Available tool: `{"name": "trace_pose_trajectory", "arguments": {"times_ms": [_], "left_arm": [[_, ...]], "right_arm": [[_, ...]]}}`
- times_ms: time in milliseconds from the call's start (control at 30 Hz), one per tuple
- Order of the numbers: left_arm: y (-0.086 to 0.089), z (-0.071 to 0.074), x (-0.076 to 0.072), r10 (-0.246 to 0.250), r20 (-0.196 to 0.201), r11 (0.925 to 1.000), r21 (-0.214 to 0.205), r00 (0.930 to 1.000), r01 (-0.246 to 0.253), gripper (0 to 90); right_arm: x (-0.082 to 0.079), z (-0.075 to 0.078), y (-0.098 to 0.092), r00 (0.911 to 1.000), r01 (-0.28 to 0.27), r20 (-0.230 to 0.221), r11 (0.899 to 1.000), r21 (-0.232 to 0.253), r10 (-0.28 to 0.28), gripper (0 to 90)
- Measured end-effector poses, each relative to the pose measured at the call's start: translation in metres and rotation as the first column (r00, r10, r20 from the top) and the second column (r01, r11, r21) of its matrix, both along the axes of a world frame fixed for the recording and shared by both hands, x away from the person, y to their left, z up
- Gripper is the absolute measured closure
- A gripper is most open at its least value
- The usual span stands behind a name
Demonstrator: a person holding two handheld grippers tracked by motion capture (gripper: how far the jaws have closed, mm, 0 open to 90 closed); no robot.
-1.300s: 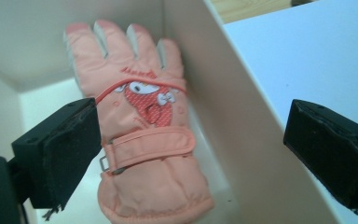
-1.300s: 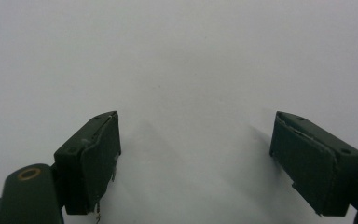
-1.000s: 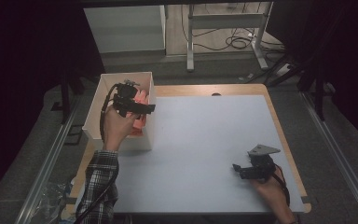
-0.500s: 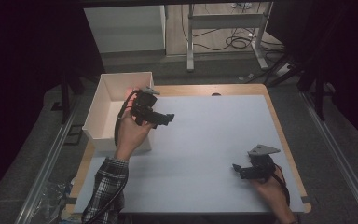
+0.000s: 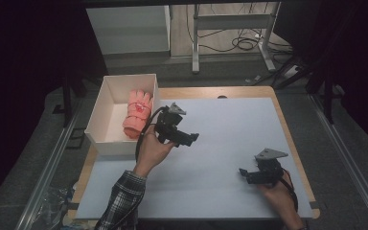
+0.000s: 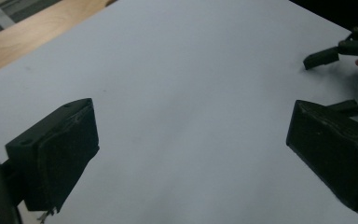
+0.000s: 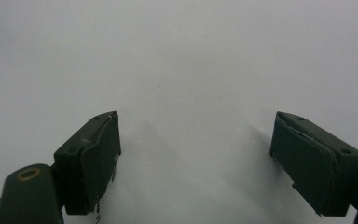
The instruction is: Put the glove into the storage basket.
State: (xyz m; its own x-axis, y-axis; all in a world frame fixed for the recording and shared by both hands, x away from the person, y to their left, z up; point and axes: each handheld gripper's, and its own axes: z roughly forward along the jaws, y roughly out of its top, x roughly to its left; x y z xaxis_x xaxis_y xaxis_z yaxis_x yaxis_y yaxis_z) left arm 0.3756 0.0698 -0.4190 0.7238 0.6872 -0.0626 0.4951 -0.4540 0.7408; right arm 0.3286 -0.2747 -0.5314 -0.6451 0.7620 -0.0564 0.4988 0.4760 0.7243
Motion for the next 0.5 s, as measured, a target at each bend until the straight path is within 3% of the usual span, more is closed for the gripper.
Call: {"name": "trace_pose_trajectory", "arguments": {"times_ms": [333, 433, 467, 500], "left_arm": [[-0.024, -0.042, -0.016, -0.080, 0.021, 0.9967, 0.015, 0.9966, 0.080, 2.0], [-0.026, -0.057, -0.018, -0.094, 0.010, 0.9956, 0.010, 0.9956, 0.094, 1.9], [-0.027, -0.068, -0.019, -0.108, -0.005, 0.9941, 0.006, 0.9941, 0.108, 1.8], [-0.027, -0.068, -0.019, -0.108, -0.005, 0.9941, 0.006, 0.9941, 0.108, 1.7]], "right_arm": [[0.000, 0.000, 0.000, 1.0000, -0.001, 0.000, 1.000, 0.000, 0.001, 16.4], [0.000, 0.000, 0.000, 1.0000, 0.000, 0.000, 1.000, 0.000, 0.000, 16.4], [0.000, 0.000, 0.000, 1.0000, -0.001, 0.000, 1.000, 0.000, 0.001, 16.4], [0.000, 0.000, 0.000, 1.0000, -0.001, 0.000, 1.000, 0.000, 0.001, 16.4]]}}
